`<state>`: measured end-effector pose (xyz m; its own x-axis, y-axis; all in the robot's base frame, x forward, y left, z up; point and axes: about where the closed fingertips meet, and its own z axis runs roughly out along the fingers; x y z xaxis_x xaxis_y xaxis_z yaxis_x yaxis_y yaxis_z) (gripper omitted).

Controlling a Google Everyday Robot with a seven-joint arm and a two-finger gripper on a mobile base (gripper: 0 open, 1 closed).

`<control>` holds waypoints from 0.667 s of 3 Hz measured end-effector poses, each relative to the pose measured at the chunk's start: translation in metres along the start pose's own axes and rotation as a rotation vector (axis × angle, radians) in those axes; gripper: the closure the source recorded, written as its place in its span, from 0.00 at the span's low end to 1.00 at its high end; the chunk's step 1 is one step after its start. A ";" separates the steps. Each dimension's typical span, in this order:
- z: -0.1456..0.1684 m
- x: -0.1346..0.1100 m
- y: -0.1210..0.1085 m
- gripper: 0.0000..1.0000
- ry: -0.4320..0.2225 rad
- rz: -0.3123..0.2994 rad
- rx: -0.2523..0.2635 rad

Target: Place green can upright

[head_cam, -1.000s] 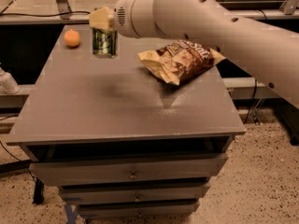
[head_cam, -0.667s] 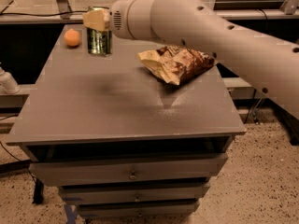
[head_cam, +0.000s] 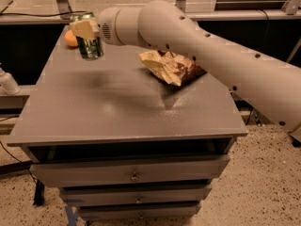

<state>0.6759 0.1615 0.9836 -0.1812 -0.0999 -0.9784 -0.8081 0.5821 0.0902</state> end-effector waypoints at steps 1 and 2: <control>0.020 0.017 0.002 1.00 -0.004 -0.067 -0.029; 0.032 0.033 0.008 1.00 -0.027 -0.103 -0.038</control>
Offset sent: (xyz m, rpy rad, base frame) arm 0.0065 0.0387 -0.0614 -0.0201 -0.1522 0.0573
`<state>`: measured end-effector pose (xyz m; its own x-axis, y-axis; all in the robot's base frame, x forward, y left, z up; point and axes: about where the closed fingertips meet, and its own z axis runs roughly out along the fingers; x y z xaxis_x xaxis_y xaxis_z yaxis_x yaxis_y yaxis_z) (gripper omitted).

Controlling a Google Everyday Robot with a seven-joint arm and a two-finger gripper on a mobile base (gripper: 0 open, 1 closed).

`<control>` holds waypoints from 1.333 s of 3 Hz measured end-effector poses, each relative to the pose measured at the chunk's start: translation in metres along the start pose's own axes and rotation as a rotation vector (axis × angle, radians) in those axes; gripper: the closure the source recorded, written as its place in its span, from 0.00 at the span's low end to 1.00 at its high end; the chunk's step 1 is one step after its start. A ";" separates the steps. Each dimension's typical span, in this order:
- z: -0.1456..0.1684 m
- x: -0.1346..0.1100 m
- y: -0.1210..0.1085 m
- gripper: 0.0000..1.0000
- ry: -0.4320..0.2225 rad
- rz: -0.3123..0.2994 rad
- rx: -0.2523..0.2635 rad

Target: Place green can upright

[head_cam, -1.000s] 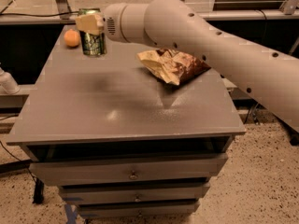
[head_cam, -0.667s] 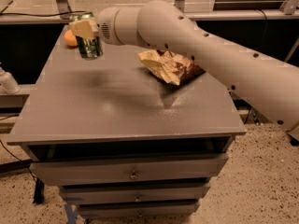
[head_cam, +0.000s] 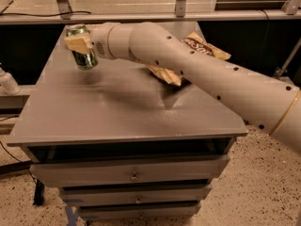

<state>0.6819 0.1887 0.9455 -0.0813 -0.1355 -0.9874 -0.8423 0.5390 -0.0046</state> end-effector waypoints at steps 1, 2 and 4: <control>0.011 0.009 0.009 1.00 -0.045 -0.023 -0.001; 0.017 0.014 0.016 1.00 -0.088 -0.043 0.010; 0.022 0.020 0.020 1.00 -0.148 -0.058 0.029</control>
Offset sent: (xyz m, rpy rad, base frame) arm -0.0078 0.0256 -0.0233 0.0801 -0.1354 -0.0186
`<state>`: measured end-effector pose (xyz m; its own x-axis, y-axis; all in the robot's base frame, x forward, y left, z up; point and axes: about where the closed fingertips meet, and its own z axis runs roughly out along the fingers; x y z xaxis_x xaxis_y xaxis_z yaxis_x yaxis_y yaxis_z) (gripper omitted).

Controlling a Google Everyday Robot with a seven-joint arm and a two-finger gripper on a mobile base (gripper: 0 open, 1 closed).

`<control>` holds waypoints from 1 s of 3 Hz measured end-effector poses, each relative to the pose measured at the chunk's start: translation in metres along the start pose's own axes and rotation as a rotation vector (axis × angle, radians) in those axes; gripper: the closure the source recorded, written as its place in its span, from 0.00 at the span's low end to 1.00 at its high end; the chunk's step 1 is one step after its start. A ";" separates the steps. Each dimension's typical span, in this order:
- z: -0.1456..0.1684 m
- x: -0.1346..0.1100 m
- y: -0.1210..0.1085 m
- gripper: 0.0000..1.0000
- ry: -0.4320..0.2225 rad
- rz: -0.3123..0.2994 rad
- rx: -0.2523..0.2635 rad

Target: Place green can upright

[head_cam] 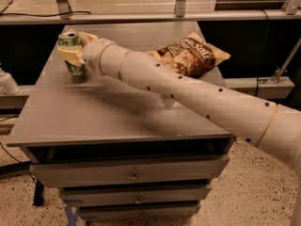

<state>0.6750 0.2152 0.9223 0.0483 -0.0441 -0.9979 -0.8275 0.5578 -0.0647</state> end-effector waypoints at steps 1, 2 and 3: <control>0.001 0.006 0.000 0.82 0.007 0.010 0.005; -0.002 0.010 -0.002 0.59 0.020 0.014 0.010; -0.005 0.011 -0.005 0.36 0.026 0.013 0.015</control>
Offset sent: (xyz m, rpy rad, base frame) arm 0.0045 -0.0116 -0.0156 -0.0193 0.0345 -0.0240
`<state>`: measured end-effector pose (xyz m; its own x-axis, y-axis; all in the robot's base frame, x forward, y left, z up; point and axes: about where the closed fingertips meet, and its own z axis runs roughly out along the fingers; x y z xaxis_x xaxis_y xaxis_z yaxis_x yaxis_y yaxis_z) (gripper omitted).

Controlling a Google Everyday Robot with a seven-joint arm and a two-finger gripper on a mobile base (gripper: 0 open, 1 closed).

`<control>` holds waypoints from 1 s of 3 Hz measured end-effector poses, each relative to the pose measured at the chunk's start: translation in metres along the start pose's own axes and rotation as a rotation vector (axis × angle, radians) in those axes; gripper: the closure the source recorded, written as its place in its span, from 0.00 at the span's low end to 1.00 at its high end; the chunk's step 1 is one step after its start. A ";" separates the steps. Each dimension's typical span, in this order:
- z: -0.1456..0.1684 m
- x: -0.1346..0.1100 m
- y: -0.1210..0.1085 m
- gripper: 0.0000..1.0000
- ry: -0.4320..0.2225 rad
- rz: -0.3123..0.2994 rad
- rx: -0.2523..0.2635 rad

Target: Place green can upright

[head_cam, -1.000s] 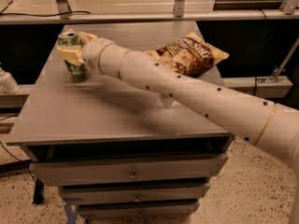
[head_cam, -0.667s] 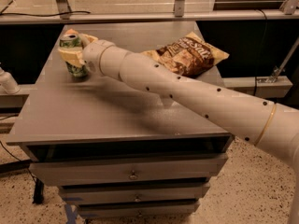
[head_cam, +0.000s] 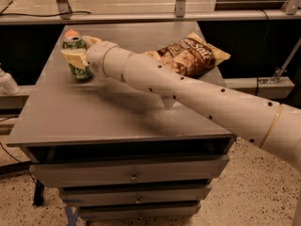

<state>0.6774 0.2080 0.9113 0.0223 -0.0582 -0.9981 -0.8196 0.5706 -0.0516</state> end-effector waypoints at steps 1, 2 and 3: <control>-0.002 0.001 -0.002 0.13 0.007 0.002 0.004; -0.005 0.002 -0.004 0.00 0.014 0.006 0.009; -0.008 0.002 -0.007 0.00 0.020 0.008 0.014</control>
Offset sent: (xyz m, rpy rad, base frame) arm 0.0030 -0.0143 -0.0031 -0.0121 0.0209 -0.0236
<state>0.6784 0.1972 0.9099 0.0038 -0.0701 -0.9975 -0.8114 0.5828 -0.0440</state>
